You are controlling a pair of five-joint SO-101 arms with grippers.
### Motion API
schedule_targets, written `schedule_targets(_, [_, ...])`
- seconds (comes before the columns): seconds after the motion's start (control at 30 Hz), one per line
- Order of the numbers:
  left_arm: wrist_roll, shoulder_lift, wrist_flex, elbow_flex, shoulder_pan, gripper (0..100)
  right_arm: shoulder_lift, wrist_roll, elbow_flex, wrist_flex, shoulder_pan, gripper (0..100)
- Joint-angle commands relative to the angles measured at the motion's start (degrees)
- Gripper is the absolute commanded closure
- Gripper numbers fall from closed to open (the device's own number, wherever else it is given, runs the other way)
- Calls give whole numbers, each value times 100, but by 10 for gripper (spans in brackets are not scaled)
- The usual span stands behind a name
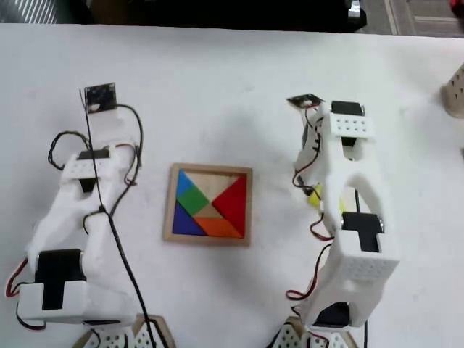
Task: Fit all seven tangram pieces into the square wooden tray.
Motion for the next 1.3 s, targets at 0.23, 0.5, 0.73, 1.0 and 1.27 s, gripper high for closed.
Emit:
schedule_targets(0.23, [-35, -259, -132, -97, -75, 977, -585, -53, 563, -84, -92, 826])
schedule_targets(0.5, [-35, -259, -132, -97, -57, 977, -1393, -686, 2409, -2088, 145, 826])
schedule_targets(0.73, [-35, -268, -105, -105, -40, 958, -1437, -941, 2558, -2677, 664, 825])
schedule_targets(1.0, [-26, -268, 114, -62, 101, 858, -1191, -457, 2602, -3029, 620, 825])
schedule_targets(1.27, [-9, -268, 229, -44, 303, 858, -1174, -1055, 2321, -2897, 1086, 823])
